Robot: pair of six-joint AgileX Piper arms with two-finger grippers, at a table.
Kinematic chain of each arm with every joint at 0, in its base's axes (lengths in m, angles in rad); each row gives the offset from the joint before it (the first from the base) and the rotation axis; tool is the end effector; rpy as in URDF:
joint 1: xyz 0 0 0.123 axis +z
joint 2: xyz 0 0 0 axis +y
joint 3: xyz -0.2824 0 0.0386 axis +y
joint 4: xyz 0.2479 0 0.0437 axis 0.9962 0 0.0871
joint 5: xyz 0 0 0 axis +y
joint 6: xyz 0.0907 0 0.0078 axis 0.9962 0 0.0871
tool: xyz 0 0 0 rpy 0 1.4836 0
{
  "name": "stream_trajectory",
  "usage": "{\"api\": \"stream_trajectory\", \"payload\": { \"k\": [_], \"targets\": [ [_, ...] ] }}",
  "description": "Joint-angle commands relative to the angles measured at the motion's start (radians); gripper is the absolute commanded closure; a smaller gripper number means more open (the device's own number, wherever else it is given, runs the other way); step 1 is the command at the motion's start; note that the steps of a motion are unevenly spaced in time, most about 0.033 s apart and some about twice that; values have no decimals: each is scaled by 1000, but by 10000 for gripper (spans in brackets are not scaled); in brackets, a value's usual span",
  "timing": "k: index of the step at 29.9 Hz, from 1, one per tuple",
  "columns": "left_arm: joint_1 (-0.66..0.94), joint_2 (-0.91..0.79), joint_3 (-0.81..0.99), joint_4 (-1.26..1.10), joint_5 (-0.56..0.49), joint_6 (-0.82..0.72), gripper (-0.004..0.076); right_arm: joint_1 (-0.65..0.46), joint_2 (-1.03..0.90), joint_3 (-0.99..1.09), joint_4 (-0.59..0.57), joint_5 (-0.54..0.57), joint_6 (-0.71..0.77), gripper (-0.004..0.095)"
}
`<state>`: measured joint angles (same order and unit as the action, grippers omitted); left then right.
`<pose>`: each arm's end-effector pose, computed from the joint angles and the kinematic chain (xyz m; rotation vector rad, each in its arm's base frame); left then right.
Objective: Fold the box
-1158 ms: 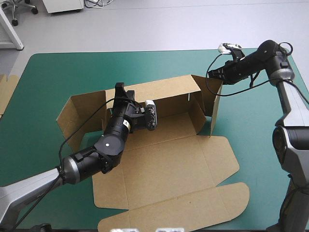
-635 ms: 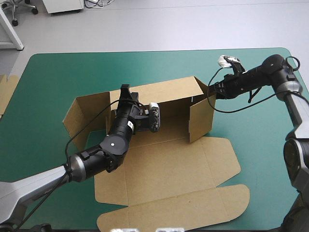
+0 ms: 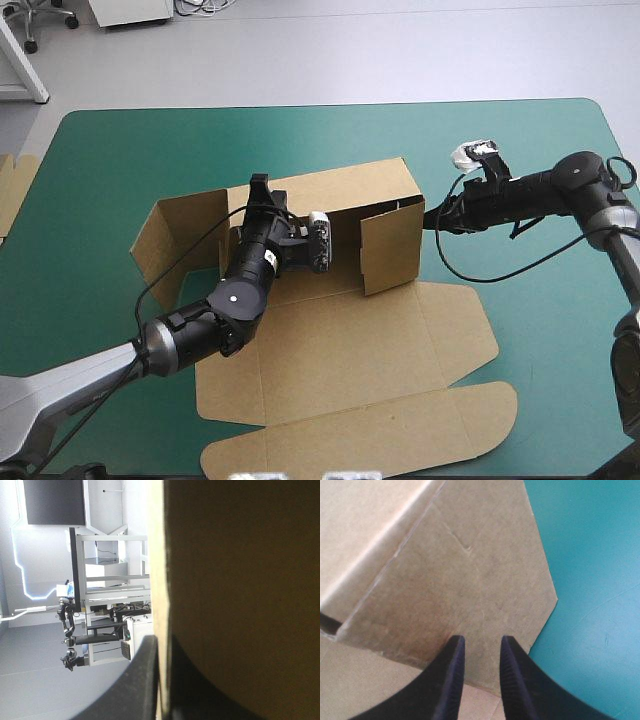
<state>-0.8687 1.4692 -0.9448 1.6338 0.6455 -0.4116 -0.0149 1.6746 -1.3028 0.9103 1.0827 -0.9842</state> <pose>0.2443 -0.2040 0.2939 1.4640 1.3299 0.8705 0.3424 0.0584 0.2912 -0.7250 2.3326 0.8433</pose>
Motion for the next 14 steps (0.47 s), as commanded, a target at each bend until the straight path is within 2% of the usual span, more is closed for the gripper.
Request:
{"api": "stream_trajectory", "payload": {
  "k": [1,14],
  "targets": [
    [0,-26,-30,37,4,-11,734,3,-52,-18,49,40,-33,669],
    [0,-26,-30,37,4,-11,734,7,-60,-18,47,145,-72,659]
  ]
}}
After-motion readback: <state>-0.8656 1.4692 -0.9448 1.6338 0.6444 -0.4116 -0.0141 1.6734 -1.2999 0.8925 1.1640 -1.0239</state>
